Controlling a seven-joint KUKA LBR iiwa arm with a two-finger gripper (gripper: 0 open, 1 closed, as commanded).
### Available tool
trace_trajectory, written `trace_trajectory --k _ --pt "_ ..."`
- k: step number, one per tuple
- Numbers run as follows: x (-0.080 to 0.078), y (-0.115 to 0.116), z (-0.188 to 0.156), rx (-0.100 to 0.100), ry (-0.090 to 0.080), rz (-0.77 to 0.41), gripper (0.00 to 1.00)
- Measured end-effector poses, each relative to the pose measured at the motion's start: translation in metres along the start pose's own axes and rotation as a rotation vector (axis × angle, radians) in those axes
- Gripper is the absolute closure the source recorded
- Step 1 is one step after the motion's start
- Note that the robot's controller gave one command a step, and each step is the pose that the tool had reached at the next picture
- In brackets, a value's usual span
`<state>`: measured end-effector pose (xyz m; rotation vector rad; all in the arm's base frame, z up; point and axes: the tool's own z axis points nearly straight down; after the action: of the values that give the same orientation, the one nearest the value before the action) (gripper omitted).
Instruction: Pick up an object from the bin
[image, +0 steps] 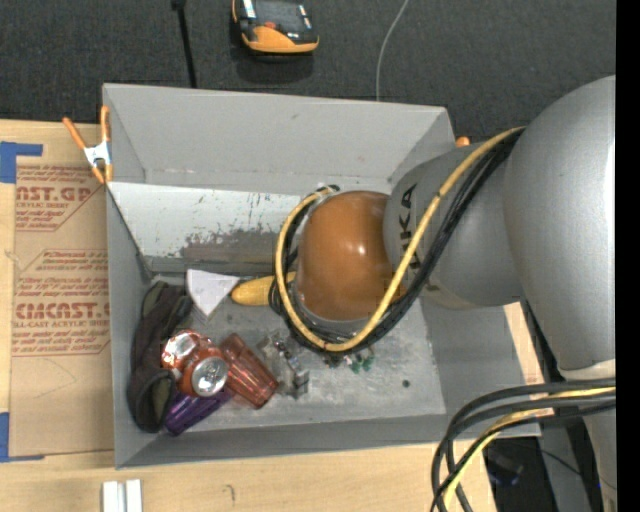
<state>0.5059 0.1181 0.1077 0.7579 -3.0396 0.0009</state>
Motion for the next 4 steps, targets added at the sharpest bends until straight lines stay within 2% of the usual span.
trace_trajectory --k 1,2,3,4 --pt "-0.014 0.021 -0.037 0.003 -0.012 0.000 1.00" --pt "0.006 0.012 -0.063 0.003 -0.010 -0.006 0.00" --pt "0.005 0.013 -0.062 0.002 -0.010 -0.007 0.00" --pt "-0.009 0.023 -0.048 0.003 -0.012 -0.052 0.00"
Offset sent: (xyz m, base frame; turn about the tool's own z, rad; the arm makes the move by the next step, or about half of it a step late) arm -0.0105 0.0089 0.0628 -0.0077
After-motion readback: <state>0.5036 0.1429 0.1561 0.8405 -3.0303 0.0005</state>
